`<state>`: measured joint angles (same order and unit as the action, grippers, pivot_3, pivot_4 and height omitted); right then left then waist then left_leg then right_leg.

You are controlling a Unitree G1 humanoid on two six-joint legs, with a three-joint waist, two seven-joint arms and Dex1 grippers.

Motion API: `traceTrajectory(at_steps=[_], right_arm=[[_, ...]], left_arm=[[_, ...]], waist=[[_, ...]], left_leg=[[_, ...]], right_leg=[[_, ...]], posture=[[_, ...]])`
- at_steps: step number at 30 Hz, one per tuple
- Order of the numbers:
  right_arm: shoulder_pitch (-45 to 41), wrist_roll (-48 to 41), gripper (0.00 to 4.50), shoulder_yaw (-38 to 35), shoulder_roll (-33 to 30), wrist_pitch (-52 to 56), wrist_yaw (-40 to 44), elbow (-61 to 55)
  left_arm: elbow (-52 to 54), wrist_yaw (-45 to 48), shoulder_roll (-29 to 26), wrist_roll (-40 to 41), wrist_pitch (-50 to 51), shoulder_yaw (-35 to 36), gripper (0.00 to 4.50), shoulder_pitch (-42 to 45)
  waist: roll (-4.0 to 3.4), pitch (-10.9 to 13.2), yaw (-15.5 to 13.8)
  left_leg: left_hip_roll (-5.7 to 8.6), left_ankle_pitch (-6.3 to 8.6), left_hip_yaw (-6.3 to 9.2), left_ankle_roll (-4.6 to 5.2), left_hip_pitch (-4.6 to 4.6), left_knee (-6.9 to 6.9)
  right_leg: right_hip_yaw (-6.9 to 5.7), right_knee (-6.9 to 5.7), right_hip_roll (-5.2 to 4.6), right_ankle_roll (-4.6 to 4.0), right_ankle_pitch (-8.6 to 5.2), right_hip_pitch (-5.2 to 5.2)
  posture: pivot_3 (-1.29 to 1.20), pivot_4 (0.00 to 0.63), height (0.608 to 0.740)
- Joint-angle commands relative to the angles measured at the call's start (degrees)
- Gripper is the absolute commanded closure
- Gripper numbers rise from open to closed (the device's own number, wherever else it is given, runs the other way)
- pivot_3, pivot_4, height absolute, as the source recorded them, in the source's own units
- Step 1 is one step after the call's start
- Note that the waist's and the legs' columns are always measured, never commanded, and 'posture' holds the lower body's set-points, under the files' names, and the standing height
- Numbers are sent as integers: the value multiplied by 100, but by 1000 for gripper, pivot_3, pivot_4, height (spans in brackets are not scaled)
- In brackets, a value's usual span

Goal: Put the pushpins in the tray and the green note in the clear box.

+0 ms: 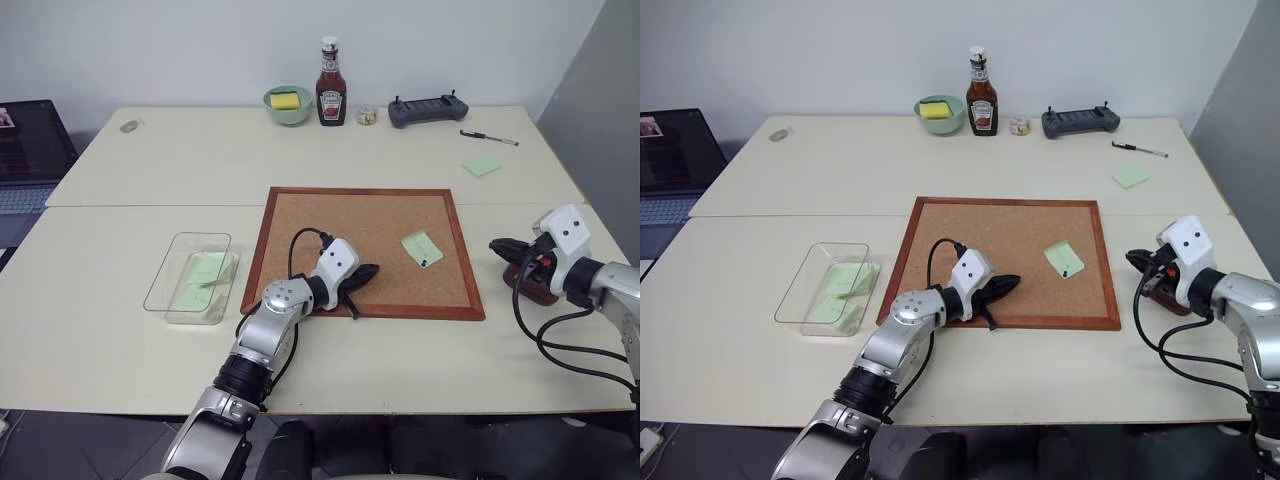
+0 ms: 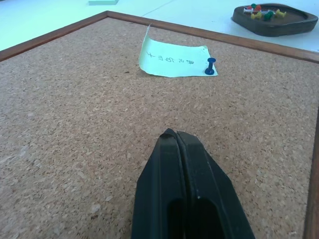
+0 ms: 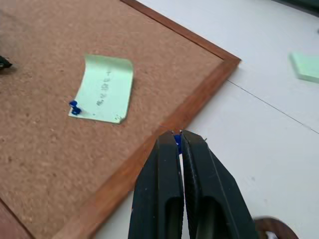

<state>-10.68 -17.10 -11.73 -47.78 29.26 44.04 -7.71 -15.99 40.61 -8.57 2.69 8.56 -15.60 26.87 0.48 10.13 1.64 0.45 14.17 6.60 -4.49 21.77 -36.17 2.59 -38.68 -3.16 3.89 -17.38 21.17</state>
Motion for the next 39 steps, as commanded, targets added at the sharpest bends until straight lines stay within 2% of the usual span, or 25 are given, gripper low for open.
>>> traceTrajectory(at_steps=[1, 7, 16, 23, 29, 31, 39], right_arm=[[426, 508, 4495, -217, -558, -336, 35, 194], [724, 811, 4495, -306, -844, -550, -49, 463], [618, 1010, 4495, -290, -898, -565, -122, 697], [554, 1101, 3020, -286, -883, -594, -141, 809], [390, 797, 1598, -552, -803, -364, -58, 706], [321, 664, 1253, -624, -796, -251, -8, 645], [183, 226, 1253, -834, -781, 178, 84, 483]], left_arm=[[-201, 54, 68, -77, 69, -181, 4500, -81], [-228, 77, 73, -92, 48, -186, 4500, -74], [-233, 75, 73, -96, 52, -184, 4500, -72], [-226, 64, 80, -97, 51, -185, 4500, -83], [-223, 66, 75, -96, 51, -184, 4500, -88], [-221, 71, 73, -94, 50, -183, 4500, -88], [-241, 90, 74, -90, 39, -185, 4500, -73]], waist=[[2, 1, -30], [-1, -1, -16], [-1, -1, -15], [-1, -1, -15], [-1, -1, -16], [-1, -1, -16], [-1, -1, -16]], left_leg=[[1, 0, 2, 0, 3, 0], [0, 0, -3, 0, 2, 1], [0, 0, -3, 0, 2, -1], [0, 0, -3, 0, 2, 0], [0, 0, -3, 0, 2, -1], [0, 0, -3, -1, 3, 0], [0, 0, -2, 0, 3, 0]], right_leg=[[-2, 3, 0, 0, 0, -1], [2, 8, -1, 2, 1, -1], [2, 10, -1, 4, 3, -3], [2, 10, -1, 4, 3, -3], [2, 10, -1, 4, 3, -3], [2, 10, -1, 4, 3, -3], [1, 10, -1, 4, 3, -4]], posture=[[0, 150, 740], [0, 150, 740], [0, 150, 740], [0, 150, 740], [0, 150, 740], [0, 150, 740], [0, 150, 740]])
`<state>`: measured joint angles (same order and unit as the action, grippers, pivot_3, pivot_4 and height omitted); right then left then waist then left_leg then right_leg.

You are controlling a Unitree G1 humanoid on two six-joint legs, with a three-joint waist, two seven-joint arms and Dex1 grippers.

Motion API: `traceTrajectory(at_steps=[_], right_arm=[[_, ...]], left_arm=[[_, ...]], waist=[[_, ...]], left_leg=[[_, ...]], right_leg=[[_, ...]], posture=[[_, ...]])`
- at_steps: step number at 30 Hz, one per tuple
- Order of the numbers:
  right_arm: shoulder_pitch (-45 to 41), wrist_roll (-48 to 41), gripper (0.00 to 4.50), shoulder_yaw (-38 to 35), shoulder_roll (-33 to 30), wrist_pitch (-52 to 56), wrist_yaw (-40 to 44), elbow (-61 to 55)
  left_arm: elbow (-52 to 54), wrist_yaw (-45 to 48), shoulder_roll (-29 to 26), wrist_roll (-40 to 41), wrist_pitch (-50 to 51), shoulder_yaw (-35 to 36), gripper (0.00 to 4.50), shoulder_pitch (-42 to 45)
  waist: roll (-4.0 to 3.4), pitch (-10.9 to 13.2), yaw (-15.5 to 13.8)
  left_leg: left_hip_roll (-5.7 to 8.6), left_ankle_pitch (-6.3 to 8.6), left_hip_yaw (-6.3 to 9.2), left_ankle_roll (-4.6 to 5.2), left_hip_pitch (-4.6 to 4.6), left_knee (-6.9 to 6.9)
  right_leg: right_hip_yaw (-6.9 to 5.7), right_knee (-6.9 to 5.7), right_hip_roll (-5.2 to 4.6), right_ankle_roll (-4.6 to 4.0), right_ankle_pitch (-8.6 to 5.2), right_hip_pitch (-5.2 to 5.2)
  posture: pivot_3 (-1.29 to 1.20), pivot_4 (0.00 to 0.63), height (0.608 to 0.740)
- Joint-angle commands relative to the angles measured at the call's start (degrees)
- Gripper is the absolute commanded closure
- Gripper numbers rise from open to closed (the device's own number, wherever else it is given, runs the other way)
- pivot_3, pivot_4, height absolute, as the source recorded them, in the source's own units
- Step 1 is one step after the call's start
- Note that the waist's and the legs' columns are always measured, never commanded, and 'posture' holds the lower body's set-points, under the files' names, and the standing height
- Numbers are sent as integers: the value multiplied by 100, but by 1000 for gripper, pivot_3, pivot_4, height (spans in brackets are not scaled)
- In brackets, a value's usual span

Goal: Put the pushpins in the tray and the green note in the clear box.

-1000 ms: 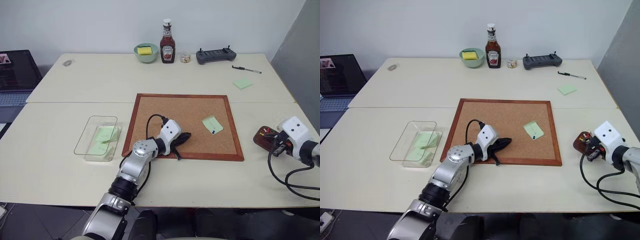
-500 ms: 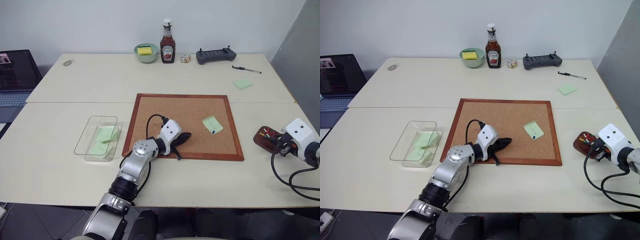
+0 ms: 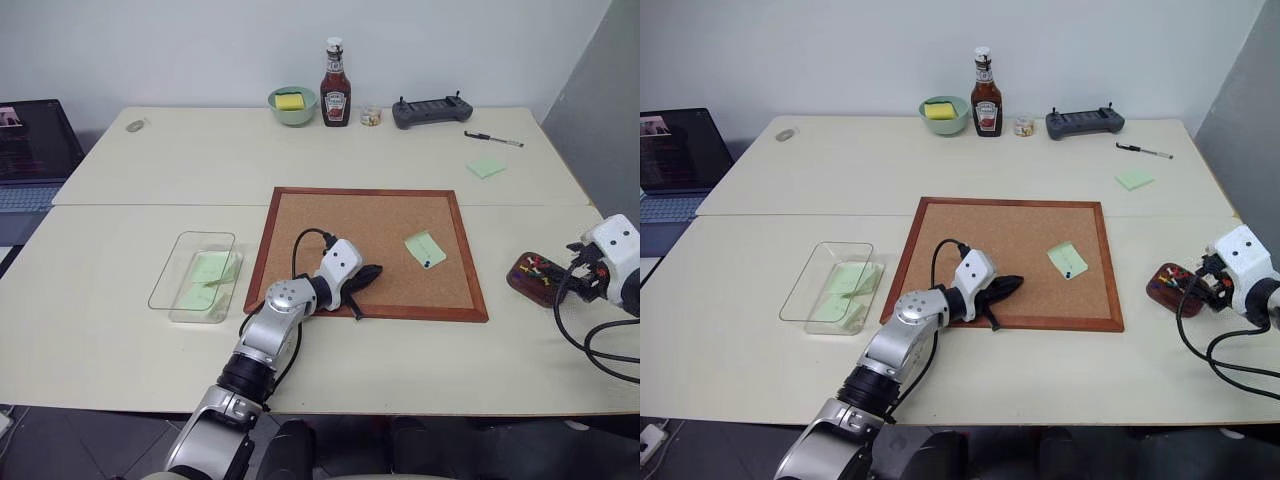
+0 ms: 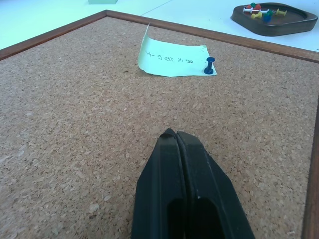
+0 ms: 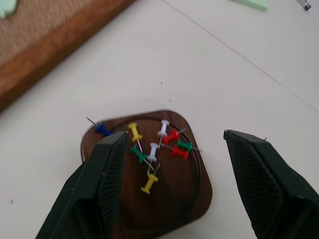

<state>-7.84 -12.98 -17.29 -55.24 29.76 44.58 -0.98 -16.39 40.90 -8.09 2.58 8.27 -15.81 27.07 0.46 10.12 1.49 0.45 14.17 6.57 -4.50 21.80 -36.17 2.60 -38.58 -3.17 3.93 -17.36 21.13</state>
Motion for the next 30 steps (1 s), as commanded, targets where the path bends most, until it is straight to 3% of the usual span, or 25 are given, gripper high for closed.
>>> traceTrajectory(at_steps=[1, 7, 13, 22, 30], right_arm=[[-113, -232, 1253, -301, -33, 160, 34, -194], [-216, -475, 1253, -348, 31, 262, 68, -308], [-399, -941, 1253, -61, 533, 503, 58, -853], [-476, -890, 1253, 862, 1406, 10, 50, -1177], [-1081, -526, 1253, 1681, 1769, -266, 170, -509]], left_arm=[[-205, 62, 29, -80, 66, -166, 4500, -92], [-196, 62, 36, -83, 63, -180, 4500, -106], [-180, 51, 45, -82, 73, -178, 4500, -100], [-128, 42, 18, -64, 141, -142, 4500, -93], [-70, 21, 38, -64, 187, -171, 4500, -127]], waist=[[0, 0, -1], [0, 0, 1], [0, 0, 0], [0, -1, -2], [-1, -2, 4]], left_leg=[[0, 0, 0, 0, 0, 0], [0, 0, 0, 0, -1, 0], [0, 0, 2, 0, 0, 0], [0, 0, 3, 0, 2, -1], [-1, 0, 4, 0, -2, -1]], right_leg=[[0, 0, 0, 0, 0, -1], [1, 0, 0, 0, 0, 0], [-1, 0, 0, 0, 0, 0], [-2, 0, 0, 0, 0, 1], [-3, -2, 1, 0, 1, 2]], posture=[[0, 150, 740], [0, 150, 740], [0, 150, 740], [0, 150, 740], [0, 150, 740]])
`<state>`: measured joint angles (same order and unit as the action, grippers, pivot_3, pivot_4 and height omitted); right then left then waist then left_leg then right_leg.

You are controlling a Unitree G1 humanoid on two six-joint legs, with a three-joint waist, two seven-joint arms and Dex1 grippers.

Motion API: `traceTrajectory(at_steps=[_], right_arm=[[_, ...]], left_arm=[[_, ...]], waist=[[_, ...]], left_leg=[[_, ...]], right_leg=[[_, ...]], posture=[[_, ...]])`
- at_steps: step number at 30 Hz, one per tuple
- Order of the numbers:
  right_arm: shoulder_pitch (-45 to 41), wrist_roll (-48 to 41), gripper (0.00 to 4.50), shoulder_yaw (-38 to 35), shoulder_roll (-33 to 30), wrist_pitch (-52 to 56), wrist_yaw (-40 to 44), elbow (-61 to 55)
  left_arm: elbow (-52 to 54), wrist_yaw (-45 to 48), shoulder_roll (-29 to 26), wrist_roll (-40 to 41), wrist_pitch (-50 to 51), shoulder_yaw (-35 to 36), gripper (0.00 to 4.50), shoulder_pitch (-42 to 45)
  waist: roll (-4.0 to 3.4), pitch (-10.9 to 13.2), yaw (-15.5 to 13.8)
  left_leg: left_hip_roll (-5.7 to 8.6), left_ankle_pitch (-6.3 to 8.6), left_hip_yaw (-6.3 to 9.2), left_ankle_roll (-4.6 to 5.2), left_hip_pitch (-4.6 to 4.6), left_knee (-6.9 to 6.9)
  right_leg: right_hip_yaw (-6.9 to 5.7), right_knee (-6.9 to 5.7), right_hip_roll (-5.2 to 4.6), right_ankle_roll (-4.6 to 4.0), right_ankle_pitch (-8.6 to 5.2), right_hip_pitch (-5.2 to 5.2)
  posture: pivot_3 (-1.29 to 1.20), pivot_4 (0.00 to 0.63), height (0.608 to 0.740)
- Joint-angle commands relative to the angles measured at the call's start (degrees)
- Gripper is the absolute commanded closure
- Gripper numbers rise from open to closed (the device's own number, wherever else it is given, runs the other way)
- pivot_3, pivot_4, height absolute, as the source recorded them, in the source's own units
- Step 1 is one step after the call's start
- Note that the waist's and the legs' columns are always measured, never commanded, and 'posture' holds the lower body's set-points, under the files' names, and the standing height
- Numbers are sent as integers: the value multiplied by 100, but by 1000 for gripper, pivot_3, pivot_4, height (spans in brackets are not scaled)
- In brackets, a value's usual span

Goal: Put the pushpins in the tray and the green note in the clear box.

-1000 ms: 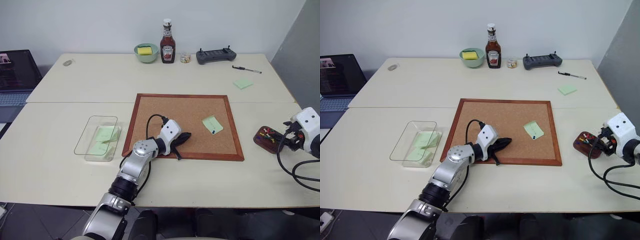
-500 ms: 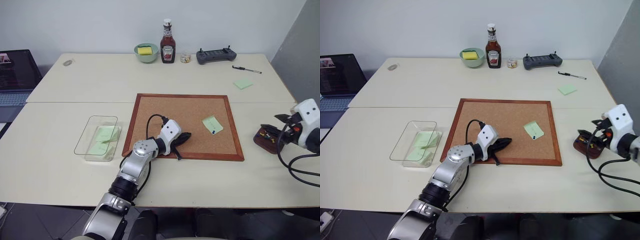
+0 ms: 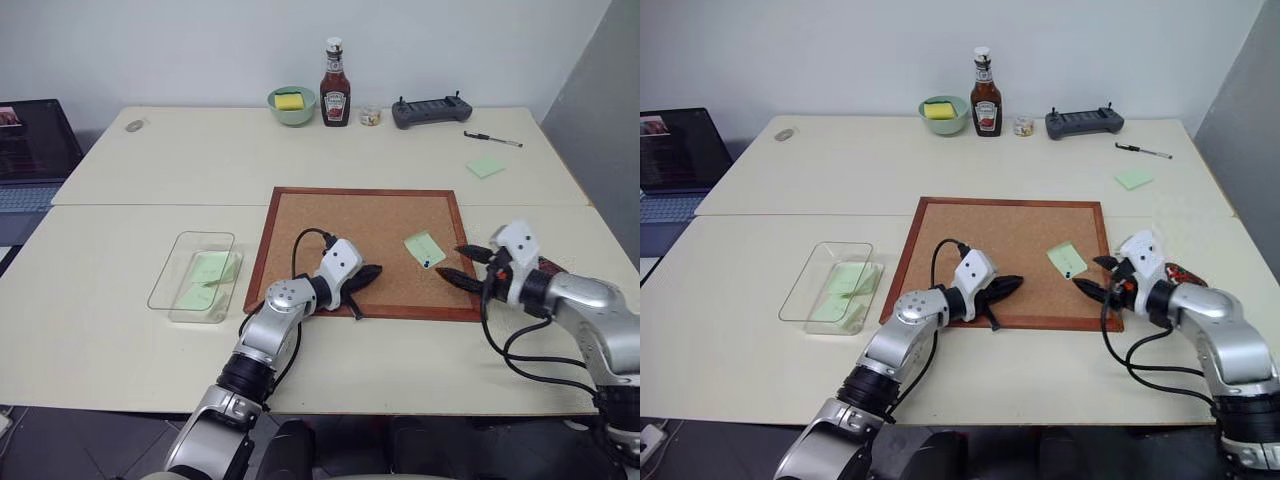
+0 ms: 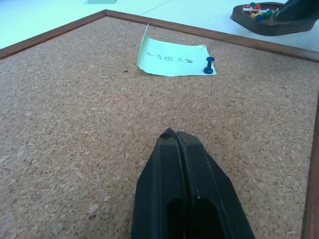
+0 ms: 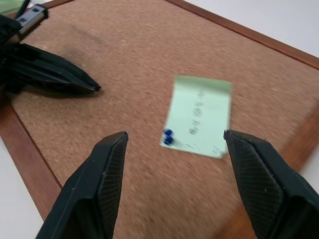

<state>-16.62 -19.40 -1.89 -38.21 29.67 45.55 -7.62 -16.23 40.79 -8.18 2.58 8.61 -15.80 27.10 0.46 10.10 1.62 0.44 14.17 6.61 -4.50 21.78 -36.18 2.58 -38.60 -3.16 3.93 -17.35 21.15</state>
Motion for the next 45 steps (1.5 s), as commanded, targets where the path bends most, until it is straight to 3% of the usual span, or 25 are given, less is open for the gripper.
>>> traceTrajectory(at_steps=[1, 14, 18, 22, 28, 30, 45], right_arm=[[-250, 163, 1253, 209, 88, -296, 104, 225], [-656, 586, 1253, 521, 322, -780, 125, 1092], [-710, 731, 1918, 554, 302, -912, 106, 1299], [-724, 848, 3023, 567, 273, -1002, 157, 1405], [-748, 907, 4233, 552, 284, -1055, 206, 1419], [-746, 909, 4445, 548, 281, -1070, 232, 1394], [-651, 764, 4445, 384, 333, -1214, 219, 824]], left_arm=[[-80, 31, 48, -65, 156, -173, 4500, -135], [24, -14, 11, -72, 232, -150, 4500, -193], [35, -22, 12, -74, 242, -155, 4500, -199], [41, -32, 17, -74, 245, -155, 4500, -201], [50, -40, 20, -76, 247, -162, 4500, -212], [47, -43, 20, -76, 246, -164, 4500, -209], [28, -46, 18, -84, 244, -179, 4500, -207]], waist=[[0, 0, -17], [0, 0, -6], [0, 0, -2], [-1, 0, 1], [0, 0, 1], [0, 0, 1], [0, 0, 6]], left_leg=[[0, 0, 2, 0, 1, 0], [0, 0, 6, 0, 4, 1], [0, 0, 5, 0, 4, 1], [0, 0, 5, 0, 4, 2], [0, 0, 4, 0, 4, 1], [0, 0, 5, 0, 4, 1], [0, 0, 4, 0, 5, 2]], right_leg=[[-2, 0, 0, 0, 0, 0], [-4, 2, 0, -1, 0, 1], [-4, 2, 0, -1, 0, 2], [-4, 2, 0, -1, 0, 3], [-4, 2, 0, -1, 0, 2], [-4, 2, 0, -1, 0, 2], [-3, 1, 0, -1, 0, 5]], posture=[[0, 150, 740], [0, 150, 740], [0, 150, 740], [0, 150, 740], [0, 150, 740], [0, 150, 740], [0, 150, 740]])
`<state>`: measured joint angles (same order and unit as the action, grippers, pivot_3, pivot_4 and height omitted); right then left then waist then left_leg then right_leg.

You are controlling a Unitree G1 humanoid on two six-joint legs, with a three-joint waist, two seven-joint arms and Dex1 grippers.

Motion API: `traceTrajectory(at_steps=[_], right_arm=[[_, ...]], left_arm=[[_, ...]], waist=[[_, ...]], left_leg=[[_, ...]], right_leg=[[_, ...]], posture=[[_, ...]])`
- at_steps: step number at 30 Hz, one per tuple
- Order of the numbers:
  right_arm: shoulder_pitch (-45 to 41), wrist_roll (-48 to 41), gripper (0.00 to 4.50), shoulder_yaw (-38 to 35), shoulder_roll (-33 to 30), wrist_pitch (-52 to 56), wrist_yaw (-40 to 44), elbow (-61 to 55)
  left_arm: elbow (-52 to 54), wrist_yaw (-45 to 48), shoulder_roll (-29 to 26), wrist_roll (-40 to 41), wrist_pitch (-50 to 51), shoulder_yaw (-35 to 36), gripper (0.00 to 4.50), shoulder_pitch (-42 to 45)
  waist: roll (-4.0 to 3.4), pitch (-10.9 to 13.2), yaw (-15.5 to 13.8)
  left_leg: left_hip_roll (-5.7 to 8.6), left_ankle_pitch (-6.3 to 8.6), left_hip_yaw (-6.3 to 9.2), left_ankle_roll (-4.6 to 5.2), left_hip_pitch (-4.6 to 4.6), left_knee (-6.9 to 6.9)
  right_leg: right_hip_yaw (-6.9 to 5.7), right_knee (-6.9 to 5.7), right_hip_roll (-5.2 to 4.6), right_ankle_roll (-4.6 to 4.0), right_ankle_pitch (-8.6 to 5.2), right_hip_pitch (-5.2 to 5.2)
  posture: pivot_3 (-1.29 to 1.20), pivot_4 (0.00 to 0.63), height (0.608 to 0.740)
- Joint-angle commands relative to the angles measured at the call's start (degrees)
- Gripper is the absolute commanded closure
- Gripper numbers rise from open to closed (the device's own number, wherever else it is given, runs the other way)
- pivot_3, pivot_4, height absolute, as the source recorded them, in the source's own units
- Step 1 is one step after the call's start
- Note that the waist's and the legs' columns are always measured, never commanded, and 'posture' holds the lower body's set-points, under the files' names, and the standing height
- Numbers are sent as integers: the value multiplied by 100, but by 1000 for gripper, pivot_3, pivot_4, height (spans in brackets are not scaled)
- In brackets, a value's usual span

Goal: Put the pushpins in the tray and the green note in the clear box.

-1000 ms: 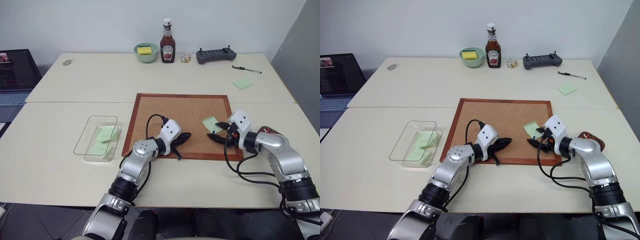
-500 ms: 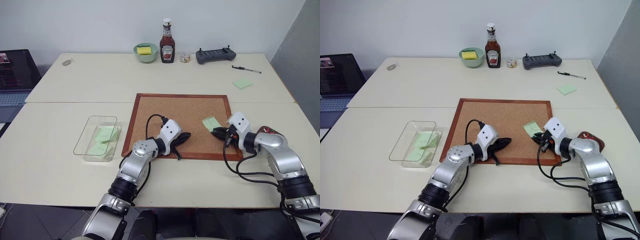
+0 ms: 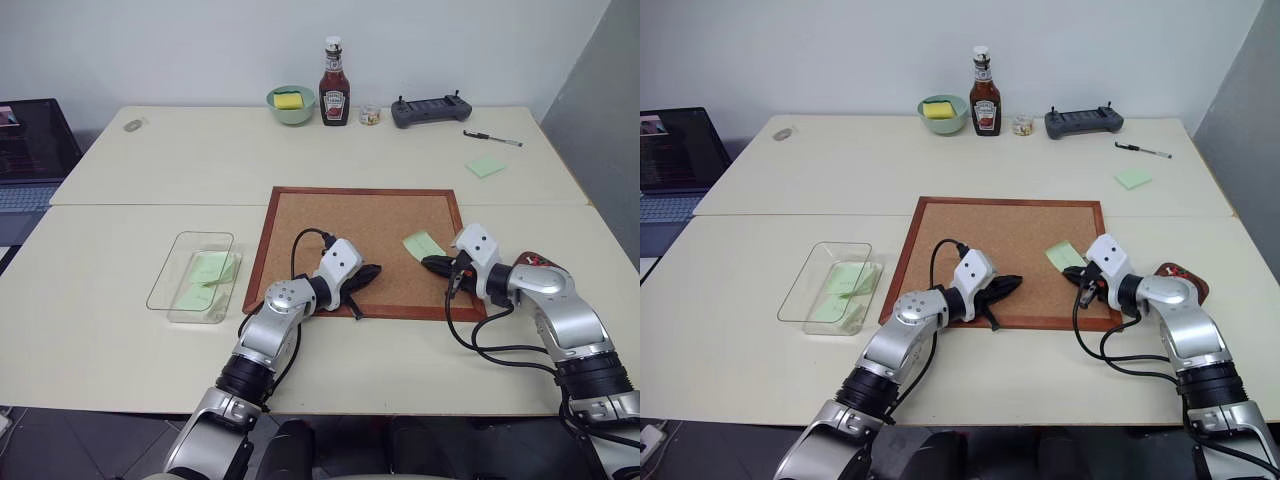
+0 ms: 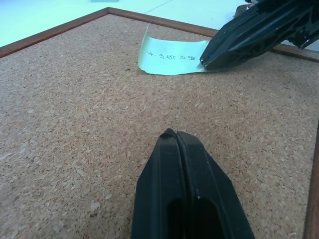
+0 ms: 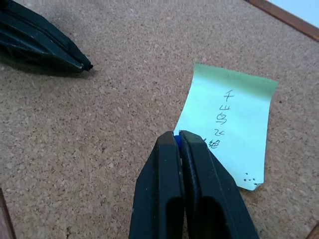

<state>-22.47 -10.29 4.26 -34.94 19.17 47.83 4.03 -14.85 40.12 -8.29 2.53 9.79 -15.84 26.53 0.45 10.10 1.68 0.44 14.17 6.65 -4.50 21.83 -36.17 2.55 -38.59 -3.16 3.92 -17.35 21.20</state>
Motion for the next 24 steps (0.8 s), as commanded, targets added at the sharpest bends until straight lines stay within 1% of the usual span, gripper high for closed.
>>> traceTrajectory(at_steps=[1, 6, 13, 16, 19, 20, 21, 22, 23, 24], right_arm=[[-73, -171, 4445, -257, 14, -164, -9, -375], [-194, -408, 4445, -447, 33, 10, -3, -566], [-234, -502, 4445, -531, -27, 74, -20, -696], [-223, -503, 4445, -506, -59, 55, -15, -780], [-211, -475, 4445, -477, -69, 7, -22, -824], [-209, -453, 4500, -460, -77, -20, -18, -838], [-207, -429, 4500, -441, -84, -49, -13, -846], [-206, -413, 4500, -428, -88, -67, -10, -850], [-201, -390, 4500, -410, -92, -102, -8, -851], [-201, -366, 4500, -397, -95, -138, -10, -846]], left_arm=[[-109, 21, 28, -79, 126, -174, 4500, -150], [-95, 32, 5, -79, 127, -171, 4500, -174], [-109, 39, 23, -54, 114, -161, 4500, -159], [-34, 97, 73, 93, 196, -86, 4500, -145], [242, 151, 115, 364, 498, 83, 4500, -108], [353, 142, 111, 433, 607, 140, 4130, -83], [456, 137, 100, 490, 706, 189, 4084, -57], [523, 136, 91, 522, 774, 217, 3797, -41], [694, 109, 92, 642, 978, 315, 3658, 6], [885, 71, 86, 760, 1196, 409, 3403, 62]], waist=[[0, 0, -1], [0, 0, -1], [0, 0, -2], [0, 0, -2], [0, 0, -1], [1, 0, -1], [1, 1, -1], [2, 1, -1], [3, 2, 0], [4, 3, 2]], left_leg=[[0, 0, 1, 0, 0, 0], [0, 0, 1, 0, 0, 0], [0, 0, 1, 0, 0, 0], [0, 0, 1, 0, 0, 0], [0, 0, 1, 0, 1, 0], [0, 0, 1, 0, 2, 0], [0, 0, 1, 0, 4, 0], [0, 0, 1, 0, 4, 0], [0, 0, 1, 0, 6, 1], [0, 0, 1, 0, 9, 1]], right_leg=[[-1, 0, 0, 0, 0, 0], [0, 1, 0, 0, 0, -1], [0, 1, 0, 0, 0, -1], [-1, 1, 0, 0, 0, -1], [-1, 1, 0, 0, 0, -1], [-1, 1, 0, 0, 0, 0], [-1, 1, 0, 0, 0, 2], [-1, 1, 0, 0, 0, 3], [-1, 0, 0, 0, 0, 6], [-1, -1, 0, 0, 0, 9]], posture=[[0, 150, 740], [0, 150, 740], [0, 150, 740], [0, 150, 740], [0, 150, 740], [0, 150, 740], [0, 150, 740], [0, 150, 740], [0, 150, 740], [0, 150, 740]])
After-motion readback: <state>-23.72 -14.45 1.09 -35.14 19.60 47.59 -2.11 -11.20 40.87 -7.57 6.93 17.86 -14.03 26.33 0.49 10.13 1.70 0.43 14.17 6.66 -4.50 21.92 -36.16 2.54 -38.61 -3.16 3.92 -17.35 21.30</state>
